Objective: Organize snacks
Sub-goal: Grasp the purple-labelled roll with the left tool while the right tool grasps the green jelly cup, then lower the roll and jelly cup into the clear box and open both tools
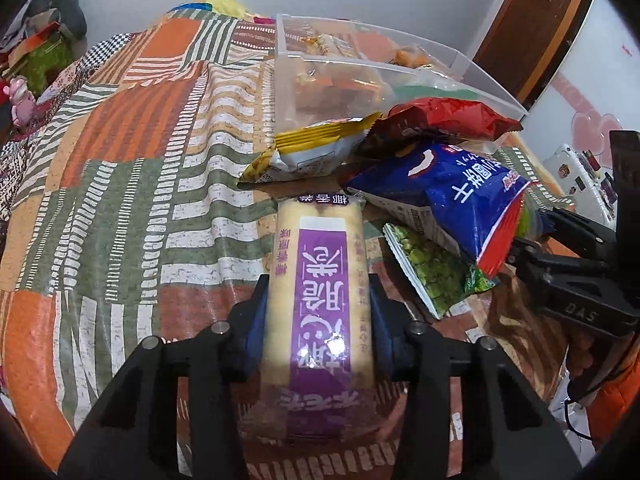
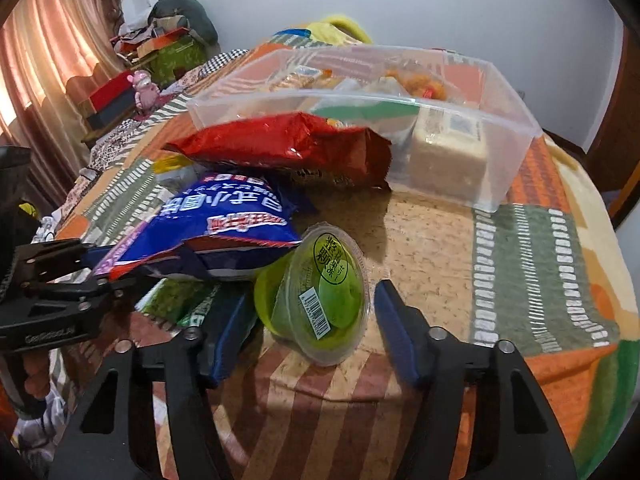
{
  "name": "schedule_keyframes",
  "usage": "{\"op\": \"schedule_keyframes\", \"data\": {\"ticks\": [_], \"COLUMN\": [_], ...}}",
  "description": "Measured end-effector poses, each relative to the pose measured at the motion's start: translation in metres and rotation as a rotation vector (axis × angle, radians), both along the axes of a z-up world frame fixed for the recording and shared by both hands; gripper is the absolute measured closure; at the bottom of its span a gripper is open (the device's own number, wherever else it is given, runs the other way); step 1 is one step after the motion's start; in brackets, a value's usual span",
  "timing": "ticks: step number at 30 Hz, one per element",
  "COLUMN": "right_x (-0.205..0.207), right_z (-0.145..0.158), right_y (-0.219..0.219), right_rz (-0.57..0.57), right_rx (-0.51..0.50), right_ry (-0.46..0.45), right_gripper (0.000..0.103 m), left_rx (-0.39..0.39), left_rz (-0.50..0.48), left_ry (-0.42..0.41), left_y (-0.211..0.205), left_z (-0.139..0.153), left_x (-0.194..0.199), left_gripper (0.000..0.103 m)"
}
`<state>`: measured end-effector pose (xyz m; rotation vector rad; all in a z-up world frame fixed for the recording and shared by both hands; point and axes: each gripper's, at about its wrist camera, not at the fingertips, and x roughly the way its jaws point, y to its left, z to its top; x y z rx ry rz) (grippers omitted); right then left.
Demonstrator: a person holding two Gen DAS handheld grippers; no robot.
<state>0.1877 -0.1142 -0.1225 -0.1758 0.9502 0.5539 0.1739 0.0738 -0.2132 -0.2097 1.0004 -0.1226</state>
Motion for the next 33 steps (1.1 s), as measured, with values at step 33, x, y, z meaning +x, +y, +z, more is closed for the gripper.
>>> {"op": "schedule_keyframes", "data": {"ticks": [33], "right_x": [0.009], "right_z": [0.080], "right_y": [-0.058], "right_rz": [-0.141], "right_rx": [0.129], "right_ry": [-0.198], "right_gripper": [0.063], "left_rx": [0.021], "left_rz": [0.019], "left_ry": [-0.258], "left_y": [-0.005], "left_z": [0.115], "left_x": [0.020], "left_gripper": [0.058]}}
